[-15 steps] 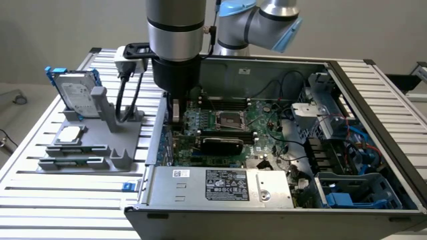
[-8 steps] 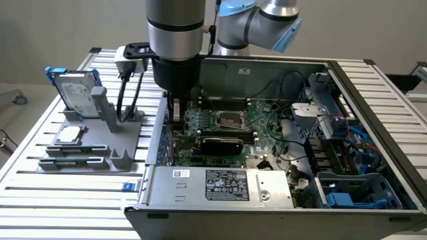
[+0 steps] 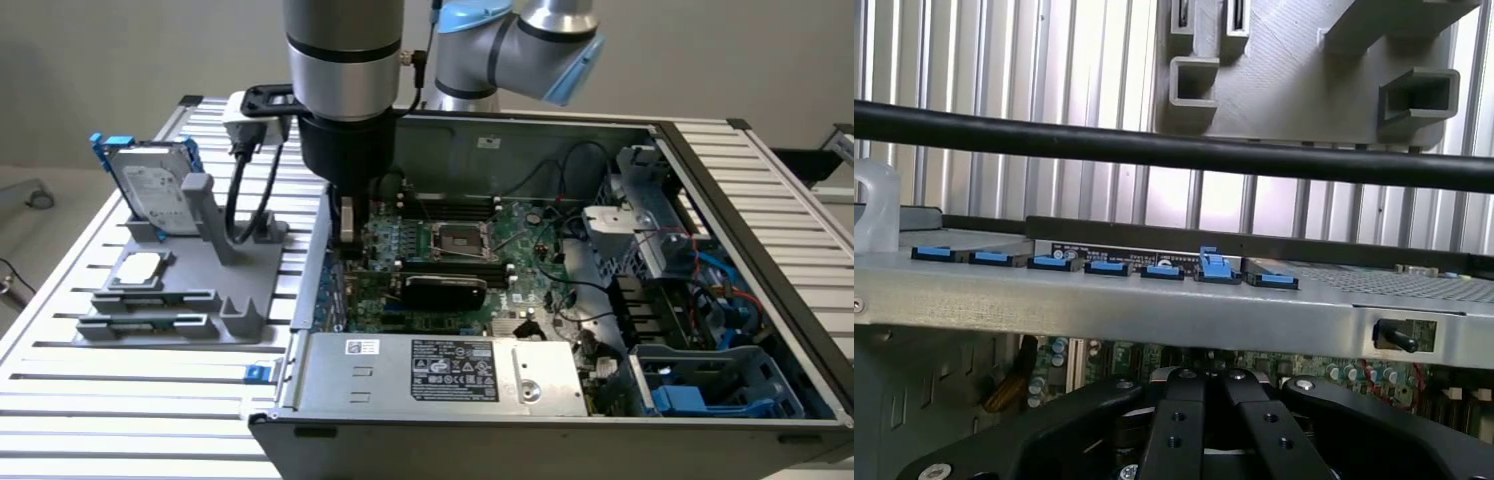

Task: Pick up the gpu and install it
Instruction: 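Press down on the gpu until it lock into place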

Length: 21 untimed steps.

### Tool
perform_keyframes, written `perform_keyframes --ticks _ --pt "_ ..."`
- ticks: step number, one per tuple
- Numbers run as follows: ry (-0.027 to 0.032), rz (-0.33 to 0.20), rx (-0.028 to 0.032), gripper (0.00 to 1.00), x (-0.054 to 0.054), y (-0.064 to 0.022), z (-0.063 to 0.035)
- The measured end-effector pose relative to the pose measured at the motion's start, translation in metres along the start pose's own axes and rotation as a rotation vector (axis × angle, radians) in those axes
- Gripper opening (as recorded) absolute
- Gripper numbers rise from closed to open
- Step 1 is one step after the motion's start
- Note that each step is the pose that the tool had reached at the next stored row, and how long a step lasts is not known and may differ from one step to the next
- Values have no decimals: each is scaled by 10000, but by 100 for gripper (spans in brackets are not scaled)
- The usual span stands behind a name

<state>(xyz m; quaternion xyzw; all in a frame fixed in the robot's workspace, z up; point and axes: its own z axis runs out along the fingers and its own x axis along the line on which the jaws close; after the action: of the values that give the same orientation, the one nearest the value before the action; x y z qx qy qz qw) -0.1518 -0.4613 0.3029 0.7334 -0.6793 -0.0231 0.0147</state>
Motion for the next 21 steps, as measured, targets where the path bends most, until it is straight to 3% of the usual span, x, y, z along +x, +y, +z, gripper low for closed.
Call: perform_keyframes --ticks 21 --pt "-4 57 3 11 -34 1 -32"
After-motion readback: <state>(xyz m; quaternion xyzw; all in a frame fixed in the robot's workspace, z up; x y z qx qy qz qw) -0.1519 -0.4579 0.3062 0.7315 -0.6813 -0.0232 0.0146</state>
